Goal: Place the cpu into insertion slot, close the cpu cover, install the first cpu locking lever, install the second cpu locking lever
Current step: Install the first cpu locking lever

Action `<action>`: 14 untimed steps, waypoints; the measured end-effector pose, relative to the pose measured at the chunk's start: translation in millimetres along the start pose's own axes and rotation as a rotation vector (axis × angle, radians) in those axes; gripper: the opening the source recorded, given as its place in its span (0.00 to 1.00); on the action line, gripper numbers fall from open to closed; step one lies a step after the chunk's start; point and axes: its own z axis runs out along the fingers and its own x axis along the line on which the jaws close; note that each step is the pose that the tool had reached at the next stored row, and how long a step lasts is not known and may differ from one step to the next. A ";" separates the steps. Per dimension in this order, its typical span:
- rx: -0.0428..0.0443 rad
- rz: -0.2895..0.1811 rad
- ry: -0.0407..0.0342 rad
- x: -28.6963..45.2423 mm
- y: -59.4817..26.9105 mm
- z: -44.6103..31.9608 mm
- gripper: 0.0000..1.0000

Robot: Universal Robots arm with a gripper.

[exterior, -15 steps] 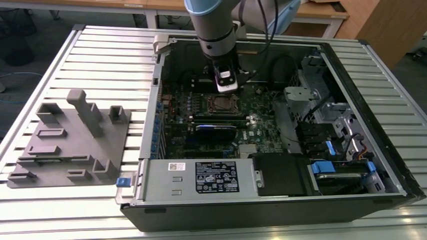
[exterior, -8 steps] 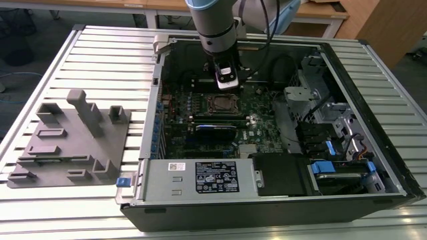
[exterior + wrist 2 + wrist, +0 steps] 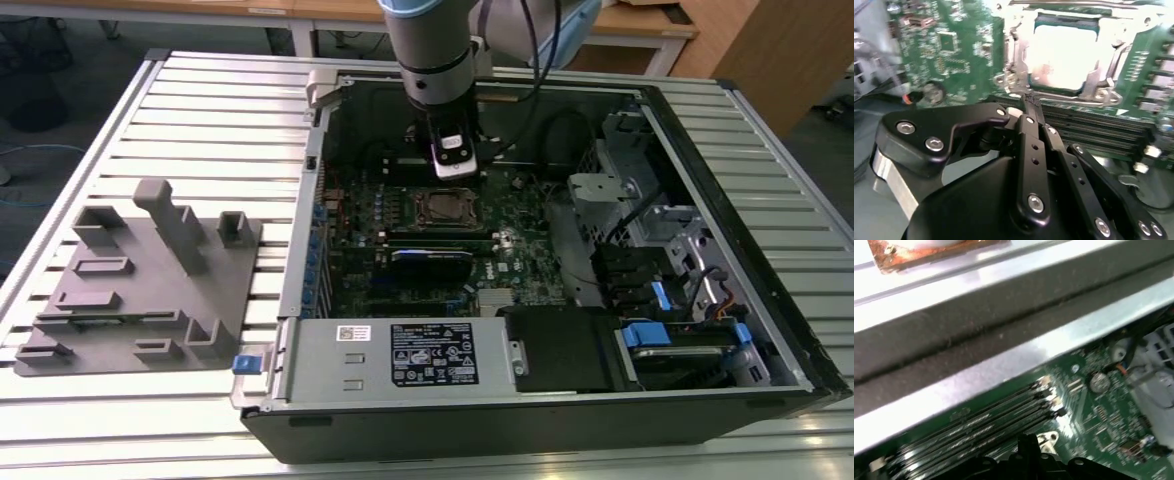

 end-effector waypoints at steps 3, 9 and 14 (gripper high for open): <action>0.0464 0.001 0.0370 -1.5 0.7 0.4 0.11; 0.1442 0.002 0.1086 -6.1 2.9 1.8 0.11; 0.1494 -0.010 0.1240 -10.3 4.8 3.5 0.11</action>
